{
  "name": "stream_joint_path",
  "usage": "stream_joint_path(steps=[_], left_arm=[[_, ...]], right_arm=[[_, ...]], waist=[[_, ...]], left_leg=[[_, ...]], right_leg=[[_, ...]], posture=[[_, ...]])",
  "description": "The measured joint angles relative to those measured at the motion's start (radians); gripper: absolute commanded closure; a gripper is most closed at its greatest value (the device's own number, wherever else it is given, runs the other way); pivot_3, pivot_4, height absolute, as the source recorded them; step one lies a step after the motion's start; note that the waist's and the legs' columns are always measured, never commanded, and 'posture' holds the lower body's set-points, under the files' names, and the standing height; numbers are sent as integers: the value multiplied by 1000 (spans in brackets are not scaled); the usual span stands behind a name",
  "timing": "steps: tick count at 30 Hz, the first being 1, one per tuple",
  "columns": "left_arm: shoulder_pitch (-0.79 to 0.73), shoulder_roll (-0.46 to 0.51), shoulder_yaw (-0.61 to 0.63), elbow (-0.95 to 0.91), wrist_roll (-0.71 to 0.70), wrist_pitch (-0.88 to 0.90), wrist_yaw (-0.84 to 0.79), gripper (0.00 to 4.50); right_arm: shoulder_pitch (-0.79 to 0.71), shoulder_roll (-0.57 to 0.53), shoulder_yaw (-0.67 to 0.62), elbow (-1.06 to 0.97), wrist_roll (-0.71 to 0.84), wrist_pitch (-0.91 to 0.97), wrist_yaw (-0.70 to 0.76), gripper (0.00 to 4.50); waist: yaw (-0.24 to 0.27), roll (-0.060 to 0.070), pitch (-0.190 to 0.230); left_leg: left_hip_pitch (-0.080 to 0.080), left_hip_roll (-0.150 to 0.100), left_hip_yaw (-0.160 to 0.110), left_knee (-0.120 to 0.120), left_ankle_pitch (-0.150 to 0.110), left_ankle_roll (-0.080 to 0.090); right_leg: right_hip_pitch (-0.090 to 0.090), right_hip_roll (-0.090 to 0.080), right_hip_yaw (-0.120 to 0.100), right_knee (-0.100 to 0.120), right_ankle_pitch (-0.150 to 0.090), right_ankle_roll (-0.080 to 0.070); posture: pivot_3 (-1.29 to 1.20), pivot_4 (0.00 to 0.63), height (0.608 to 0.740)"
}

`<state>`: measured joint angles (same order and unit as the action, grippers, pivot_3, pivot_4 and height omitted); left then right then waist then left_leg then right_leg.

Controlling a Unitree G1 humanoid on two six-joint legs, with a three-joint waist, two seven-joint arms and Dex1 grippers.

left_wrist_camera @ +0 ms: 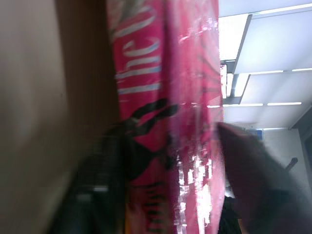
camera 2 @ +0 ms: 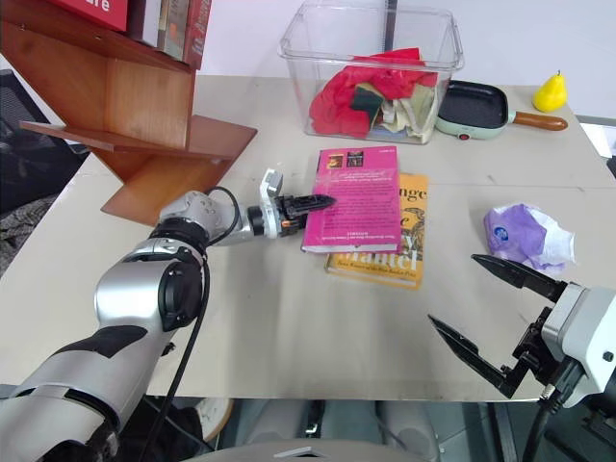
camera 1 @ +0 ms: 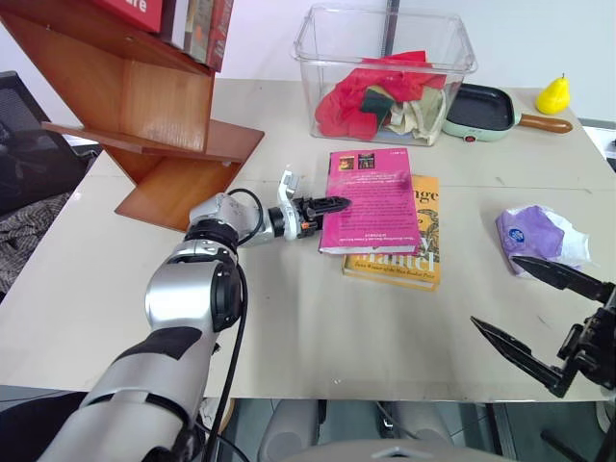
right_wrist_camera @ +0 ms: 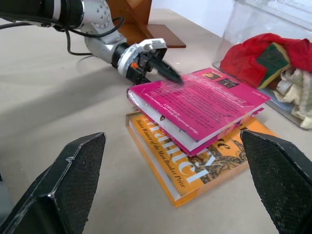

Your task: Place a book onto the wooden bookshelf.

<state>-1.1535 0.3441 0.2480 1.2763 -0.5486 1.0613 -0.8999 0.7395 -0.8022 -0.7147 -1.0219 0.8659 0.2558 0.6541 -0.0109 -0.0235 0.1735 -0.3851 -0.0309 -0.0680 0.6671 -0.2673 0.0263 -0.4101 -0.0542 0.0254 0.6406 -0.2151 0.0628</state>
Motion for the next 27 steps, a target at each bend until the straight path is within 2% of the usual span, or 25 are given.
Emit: stream_joint_path(steps=[3,4,8,11,13,16,20,22,24,27], left_arm=[[0,5,37,0,-2,10,-35,4198],[0,8,39,0,-1,16,-38,4378],[2,39,67,-17,-5,73,-51,4409],[30,62,90,-158,-43,170,-68,4409],[54,62,105,-303,-86,237,-63,4409],[112,19,161,-622,-173,355,27,4409],[190,-41,154,-982,-237,399,126,4409],[276,-12,60,-1207,-234,342,129,4409],[380,66,-86,-1433,-166,165,87,4409],[458,139,-172,-1536,-34,-145,26,4409]], right_arm=[[-2,-18,24,0,0,-9,-28,0],[-4,-18,31,-1,0,-9,-32,0],[-31,-20,68,-1,-7,-1,-53,0],[-74,-17,85,0,-15,21,-58,0],[-98,-15,103,4,-23,31,-57,0],[-153,-15,123,29,-33,50,-52,0],[-210,-14,152,61,-46,61,-45,0],[-258,-18,165,89,-53,66,-36,0],[-343,-20,183,146,-55,69,-30,0],[-437,-20,231,201,-73,69,-19,0]], waist=[[0,0,0],[0,0,0],[-2,-1,0],[-2,-1,0],[-1,-1,0],[7,-1,0],[16,-1,0],[12,-1,0],[10,0,0],[13,0,0]], left_leg=[[0,0,0,0,0,0],[0,0,0,0,0,0],[0,0,0,0,0,0],[-1,1,-1,0,0,0],[-2,1,-1,1,0,0],[-2,1,-2,1,1,-1],[-2,1,-2,1,3,-5],[-1,1,-1,0,3,-6],[1,1,3,-1,3,-6],[2,2,5,-1,3,-6]], right_leg=[[0,0,0,0,0,0],[0,0,0,0,0,0],[0,0,0,0,0,0],[-1,0,0,0,0,0],[-1,-1,0,1,0,0],[-2,-2,0,0,0,0],[-2,-3,0,0,0,0],[-2,-3,2,0,0,0],[-1,-6,4,1,0,-1],[-1,-6,5,0,0,-1]], posture=[[0,150,740],[0,150,740],[0,150,740],[0,150,740],[0,150,740],[0,150,740],[0,150,740],[0,150,740],[0,150,740],[0,150,740]])
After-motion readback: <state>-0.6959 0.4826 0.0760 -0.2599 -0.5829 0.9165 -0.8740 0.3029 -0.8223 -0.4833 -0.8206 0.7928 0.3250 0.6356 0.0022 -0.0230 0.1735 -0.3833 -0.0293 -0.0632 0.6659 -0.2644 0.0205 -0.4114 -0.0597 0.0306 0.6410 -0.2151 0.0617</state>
